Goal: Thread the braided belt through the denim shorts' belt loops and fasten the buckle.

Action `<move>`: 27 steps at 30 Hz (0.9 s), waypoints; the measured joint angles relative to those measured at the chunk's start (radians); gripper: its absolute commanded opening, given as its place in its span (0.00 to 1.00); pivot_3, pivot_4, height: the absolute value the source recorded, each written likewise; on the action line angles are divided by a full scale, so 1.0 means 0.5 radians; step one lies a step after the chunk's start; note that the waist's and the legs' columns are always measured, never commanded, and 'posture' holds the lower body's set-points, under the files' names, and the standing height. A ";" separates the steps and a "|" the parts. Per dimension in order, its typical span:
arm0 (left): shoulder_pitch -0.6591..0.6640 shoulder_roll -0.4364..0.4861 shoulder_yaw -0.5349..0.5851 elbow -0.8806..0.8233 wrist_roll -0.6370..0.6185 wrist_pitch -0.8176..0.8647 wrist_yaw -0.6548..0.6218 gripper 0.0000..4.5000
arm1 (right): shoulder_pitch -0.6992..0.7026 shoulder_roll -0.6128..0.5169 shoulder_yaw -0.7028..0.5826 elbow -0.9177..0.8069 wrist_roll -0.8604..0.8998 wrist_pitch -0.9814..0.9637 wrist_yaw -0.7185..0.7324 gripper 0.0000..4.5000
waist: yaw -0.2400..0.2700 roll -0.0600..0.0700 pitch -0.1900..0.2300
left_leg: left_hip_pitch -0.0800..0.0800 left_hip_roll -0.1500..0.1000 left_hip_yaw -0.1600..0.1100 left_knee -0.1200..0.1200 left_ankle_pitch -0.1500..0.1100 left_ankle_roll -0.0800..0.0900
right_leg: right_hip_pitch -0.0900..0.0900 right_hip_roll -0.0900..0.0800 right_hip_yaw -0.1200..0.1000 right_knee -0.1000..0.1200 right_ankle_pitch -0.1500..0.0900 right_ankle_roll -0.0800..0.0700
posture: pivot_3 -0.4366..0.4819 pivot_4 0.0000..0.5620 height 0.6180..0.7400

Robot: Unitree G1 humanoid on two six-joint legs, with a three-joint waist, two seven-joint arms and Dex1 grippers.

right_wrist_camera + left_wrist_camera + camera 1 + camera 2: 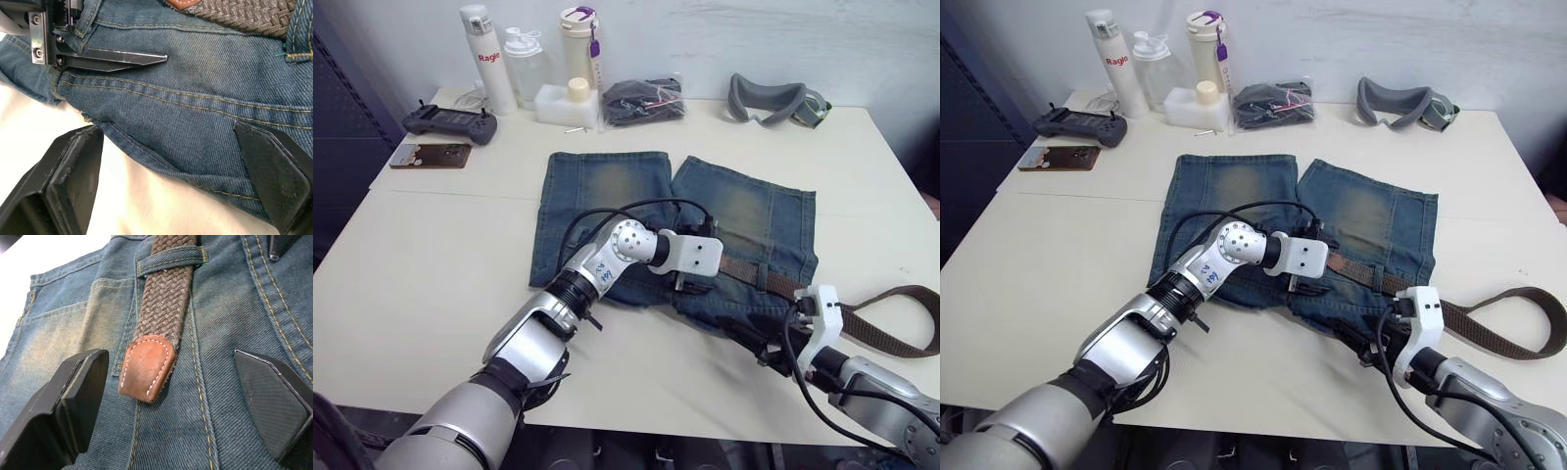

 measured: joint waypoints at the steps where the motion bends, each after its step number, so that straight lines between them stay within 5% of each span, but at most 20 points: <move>1: -0.002 -0.015 0.027 0.000 -0.016 0.016 -0.004 0.98 | -0.003 0.010 0.000 0.000 0.000 -0.001 -0.011 1.00 | 0.000 0.000 0.000 | 0.000 0.000 0.000 0.000 0.000 0.000 | 0.000 0.000 0.000 0.000 0.000 0.000 | 0.48 0.27 0.53; 9: -0.036 -0.014 0.125 -0.051 -0.115 0.116 -0.121 0.98 | -0.112 0.030 -0.011 0.002 -0.048 -0.039 -0.023 1.00 | -0.005 0.000 0.000 | 0.000 0.000 0.000 0.000 0.005 -0.008 | -0.001 0.001 0.000 0.000 0.000 -0.001 | 0.48 0.27 0.53; 20: -0.213 -0.133 -0.045 0.376 0.263 -0.090 0.401 0.98 | -0.207 0.088 0.033 0.097 -0.225 -0.010 -0.033 1.00 | 0.001 -0.001 0.000 | -0.001 -0.003 0.000 0.000 -0.001 0.003 | 0.000 -0.002 -0.001 0.000 0.000 0.002 | 0.48 0.27 0.53; 27: -0.275 -0.116 -0.117 0.454 0.348 -0.245 0.380 0.98 | -0.207 0.115 0.032 0.097 -0.230 0.020 -0.060 1.00 | -0.004 0.000 0.000 | 0.000 -0.002 0.000 0.000 -0.001 0.003 | 0.000 -0.002 -0.001 0.000 -0.001 0.001 | 0.48 0.27 0.53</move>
